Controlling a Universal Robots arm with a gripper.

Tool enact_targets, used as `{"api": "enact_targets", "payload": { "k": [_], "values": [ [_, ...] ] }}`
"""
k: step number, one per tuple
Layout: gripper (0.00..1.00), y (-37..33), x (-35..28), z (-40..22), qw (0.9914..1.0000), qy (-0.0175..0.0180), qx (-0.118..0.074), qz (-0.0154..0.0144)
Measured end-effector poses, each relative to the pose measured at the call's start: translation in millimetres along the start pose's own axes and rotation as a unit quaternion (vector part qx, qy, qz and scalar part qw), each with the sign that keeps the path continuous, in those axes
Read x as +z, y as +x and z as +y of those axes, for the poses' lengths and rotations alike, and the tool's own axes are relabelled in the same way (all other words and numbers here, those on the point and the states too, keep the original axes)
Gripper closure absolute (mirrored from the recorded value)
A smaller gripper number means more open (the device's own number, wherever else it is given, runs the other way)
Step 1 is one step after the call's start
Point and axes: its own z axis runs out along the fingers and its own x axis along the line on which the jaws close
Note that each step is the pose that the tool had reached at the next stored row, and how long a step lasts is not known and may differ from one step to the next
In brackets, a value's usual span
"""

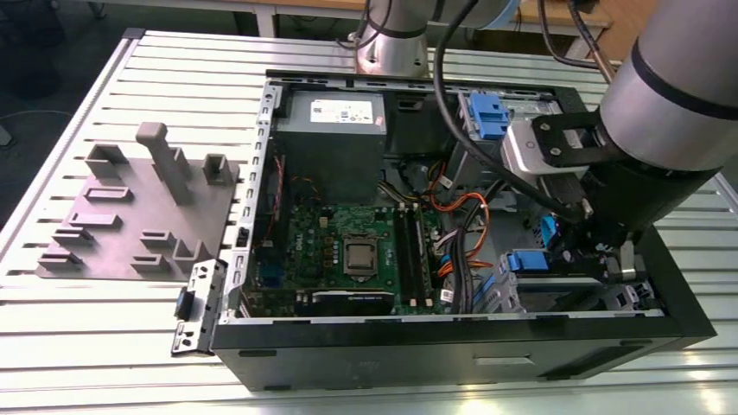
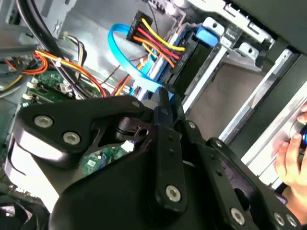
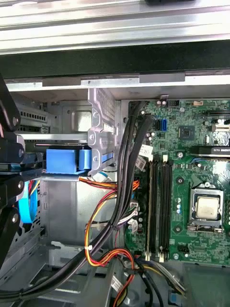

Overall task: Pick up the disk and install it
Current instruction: 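Insert the second disk wire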

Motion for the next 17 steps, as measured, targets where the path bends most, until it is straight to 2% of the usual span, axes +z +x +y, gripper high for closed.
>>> {"api": "enact_targets", "payload": {
  "k": [17],
  "values": [
    [0.84,-0.1,-0.8,-0.2,1.00000,-0.0001,0.001,-0.0002]
  ]
}}
